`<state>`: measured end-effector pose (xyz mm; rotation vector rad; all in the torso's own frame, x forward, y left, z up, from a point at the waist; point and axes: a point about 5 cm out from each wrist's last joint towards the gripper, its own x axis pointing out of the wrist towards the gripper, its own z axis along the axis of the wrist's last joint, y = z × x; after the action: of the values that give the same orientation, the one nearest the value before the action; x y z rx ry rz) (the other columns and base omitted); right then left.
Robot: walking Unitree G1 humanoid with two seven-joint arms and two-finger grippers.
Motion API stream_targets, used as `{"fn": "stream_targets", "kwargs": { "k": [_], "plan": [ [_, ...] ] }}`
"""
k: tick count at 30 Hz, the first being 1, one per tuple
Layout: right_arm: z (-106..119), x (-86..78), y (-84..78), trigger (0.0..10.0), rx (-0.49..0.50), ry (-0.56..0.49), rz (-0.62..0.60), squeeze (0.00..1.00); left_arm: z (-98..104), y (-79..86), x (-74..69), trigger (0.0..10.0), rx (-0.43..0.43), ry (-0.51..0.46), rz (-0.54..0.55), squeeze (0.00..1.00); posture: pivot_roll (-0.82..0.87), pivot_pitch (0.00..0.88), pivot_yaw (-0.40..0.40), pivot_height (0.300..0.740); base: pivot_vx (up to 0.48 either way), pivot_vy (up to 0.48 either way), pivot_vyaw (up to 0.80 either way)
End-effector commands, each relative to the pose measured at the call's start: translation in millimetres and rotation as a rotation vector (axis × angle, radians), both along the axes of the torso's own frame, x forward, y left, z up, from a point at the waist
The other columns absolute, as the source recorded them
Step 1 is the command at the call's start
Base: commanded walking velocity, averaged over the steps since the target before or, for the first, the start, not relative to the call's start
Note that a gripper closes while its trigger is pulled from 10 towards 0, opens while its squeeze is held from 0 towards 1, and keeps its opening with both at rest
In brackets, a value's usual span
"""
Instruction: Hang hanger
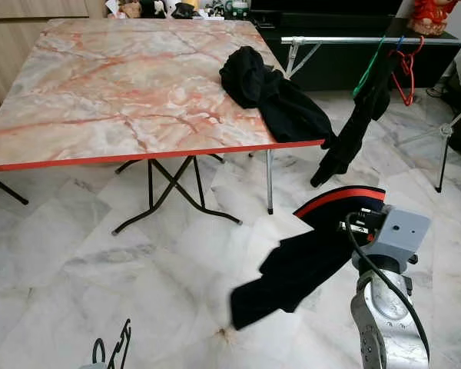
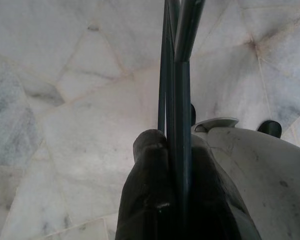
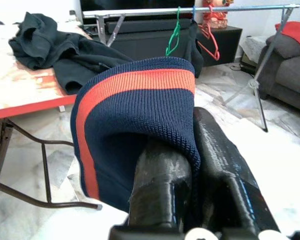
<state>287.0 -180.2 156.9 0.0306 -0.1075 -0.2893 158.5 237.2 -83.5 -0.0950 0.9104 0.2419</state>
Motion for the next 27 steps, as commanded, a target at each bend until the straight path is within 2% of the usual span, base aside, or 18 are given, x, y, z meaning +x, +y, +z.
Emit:
{"fn": "stream_targets", "kwargs": {
  "k": [1, 5, 15, 19, 22, 24, 25, 27],
  "plan": [
    [9, 0.6, -0.3, 10.0, -0.023, -0.049, 0.008, 0.00, -5, -2.1, -9.7, 10.0, -0.001, 0.036, -0.011, 0.00, 0.02, 0.168, -0.084, 0.740, 0.345, 0.000, 0.80],
    [11, 0.1, 0.9, 10.0, -0.021, -0.059, 0.016, 0.00, -5, -2.9, -10.9, 10.0, -0.005, 0.040, -0.015, 0.00, 0.01, 0.172, -0.083, 0.740, 0.355, 0.000, 0.75],
    [12, 1.5, 4.4, 10.0, -0.013, -0.080, 0.053, 0.00, -6, -2.6, -12.4, 10.0, -0.004, 0.047, -0.029, 0.00, 0.01, 0.164, -0.074, 0.740, 0.436, 0.000, 0.00],
    [20, 2.8, 11.6, 10.0, -0.072, -0.114, 0.096, 0.00, -6, -2.5, -12.3, 10.0, -0.005, 0.046, -0.033, 0.00, 0.01, 0.154, -0.071, 0.740, 0.460, 0.000, 0.80],
    [30, 5.8, 17.4, 10.0, -0.061, -0.154, 0.134, 0.00, -6, -2.9, -12.0, 10.0, -0.006, 0.046, -0.038, 0.00, 0.02, 0.152, -0.068, 0.740, 0.459, 0.000, 0.65],
    [45, 11.5, 20.6, 10.0, -0.059, -0.193, 0.169, 0.00, -6, -2.9, -11.6, 10.0, -0.007, 0.044, -0.037, 0.00, 0.01, 0.154, -0.066, 0.740, 0.461, 0.000, 0.00],
    [45, 11.5, 20.6, 10.0, -0.059, -0.193, 0.169, 0.00, -6, -2.9, -11.6, 10.0, -0.007, 0.044, -0.037, 0.00, 0.01, 0.154, -0.066, 0.740, 0.461, 0.000, 0.00],
    [65, 24.1, 26.7, 10.0, -0.065, -0.244, 0.250, 0.00, -5, -3.1, -11.0, 10.0, -0.008, 0.045, -0.036, 0.00, 0.00, 0.157, -0.059, 0.740, 0.480, 0.000, 0.00]
  ]
}}
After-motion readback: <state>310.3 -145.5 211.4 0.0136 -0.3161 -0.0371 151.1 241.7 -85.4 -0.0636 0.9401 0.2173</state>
